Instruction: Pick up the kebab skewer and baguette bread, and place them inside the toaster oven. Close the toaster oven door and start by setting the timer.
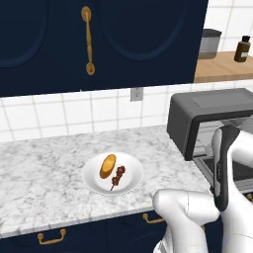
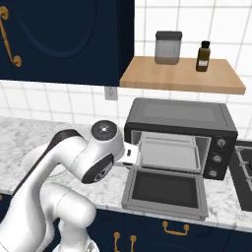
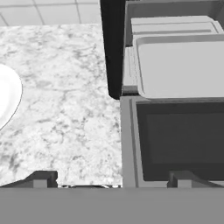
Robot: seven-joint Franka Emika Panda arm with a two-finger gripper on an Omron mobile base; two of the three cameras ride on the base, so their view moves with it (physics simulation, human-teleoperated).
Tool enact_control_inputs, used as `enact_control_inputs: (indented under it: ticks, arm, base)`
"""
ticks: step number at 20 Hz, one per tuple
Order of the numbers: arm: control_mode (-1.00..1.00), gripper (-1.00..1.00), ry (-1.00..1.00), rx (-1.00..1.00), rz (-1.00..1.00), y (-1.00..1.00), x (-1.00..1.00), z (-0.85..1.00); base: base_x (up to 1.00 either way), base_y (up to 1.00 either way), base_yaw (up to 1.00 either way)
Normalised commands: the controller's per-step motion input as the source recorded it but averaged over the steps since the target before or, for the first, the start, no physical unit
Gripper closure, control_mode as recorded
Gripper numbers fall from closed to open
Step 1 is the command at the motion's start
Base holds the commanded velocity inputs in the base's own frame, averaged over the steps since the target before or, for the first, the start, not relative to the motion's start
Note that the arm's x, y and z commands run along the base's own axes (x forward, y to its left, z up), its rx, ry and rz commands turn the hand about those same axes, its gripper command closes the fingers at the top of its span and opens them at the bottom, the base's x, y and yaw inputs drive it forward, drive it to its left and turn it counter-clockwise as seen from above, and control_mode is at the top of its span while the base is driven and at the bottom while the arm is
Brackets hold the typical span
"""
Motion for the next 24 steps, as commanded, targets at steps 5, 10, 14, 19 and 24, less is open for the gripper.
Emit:
enact_control_inputs:
  ticks: [5,10,14,19,24]
  arm:
    - [-1.00,-1.00,0.15,-0.07,0.00,1.00,0.01,0.00]
    - [-1.00,-1.00,0.16,-0.08,0.00,1.00,0.06,0.00]
    - [-1.00,-1.00,0.14,-0.02,0.00,1.00,0.21,0.00]
    - [-1.00,-1.00,0.03,0.04,-0.01,0.74,0.11,-0.11]
    - [-1.00,-1.00,0.00,0.14,-0.04,0.61,0.22,-0.16]
  base:
    - [0.00,0.00,0.00]
    - [0.00,0.00,0.00]
    - [0.00,0.00,0.00]
    - [0.00,0.00,0.00]
    - [0.00,0.00,0.00]
